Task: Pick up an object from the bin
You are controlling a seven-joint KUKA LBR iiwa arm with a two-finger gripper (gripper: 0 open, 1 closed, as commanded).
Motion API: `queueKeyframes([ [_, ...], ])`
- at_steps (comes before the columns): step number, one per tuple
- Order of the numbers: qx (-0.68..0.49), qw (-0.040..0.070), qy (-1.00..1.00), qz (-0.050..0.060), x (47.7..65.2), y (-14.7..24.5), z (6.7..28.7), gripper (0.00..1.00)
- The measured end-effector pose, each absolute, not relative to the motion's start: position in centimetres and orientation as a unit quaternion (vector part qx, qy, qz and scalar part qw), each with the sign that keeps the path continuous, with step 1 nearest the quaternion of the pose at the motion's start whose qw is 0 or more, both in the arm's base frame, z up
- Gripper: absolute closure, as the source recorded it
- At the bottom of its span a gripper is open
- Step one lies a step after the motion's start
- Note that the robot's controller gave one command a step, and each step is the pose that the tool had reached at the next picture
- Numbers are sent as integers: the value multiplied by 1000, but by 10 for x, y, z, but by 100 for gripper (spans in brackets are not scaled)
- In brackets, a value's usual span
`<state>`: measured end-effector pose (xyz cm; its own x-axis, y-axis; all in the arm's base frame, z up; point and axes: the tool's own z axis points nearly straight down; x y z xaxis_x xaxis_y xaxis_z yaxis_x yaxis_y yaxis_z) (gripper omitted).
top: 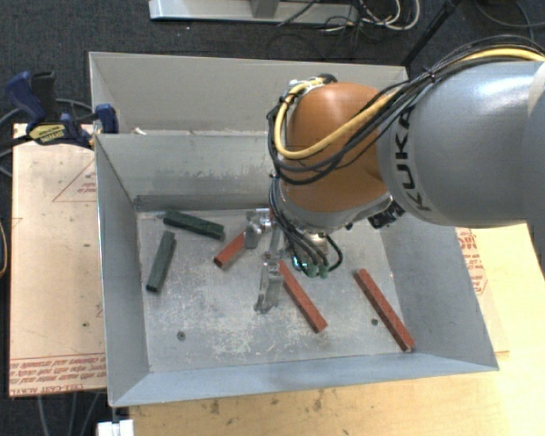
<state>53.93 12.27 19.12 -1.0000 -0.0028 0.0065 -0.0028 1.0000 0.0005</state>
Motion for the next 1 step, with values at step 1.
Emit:
queueKeyframes([
  [1, 22, -3, -1000, 0, 593, 113, 189, 0],
])
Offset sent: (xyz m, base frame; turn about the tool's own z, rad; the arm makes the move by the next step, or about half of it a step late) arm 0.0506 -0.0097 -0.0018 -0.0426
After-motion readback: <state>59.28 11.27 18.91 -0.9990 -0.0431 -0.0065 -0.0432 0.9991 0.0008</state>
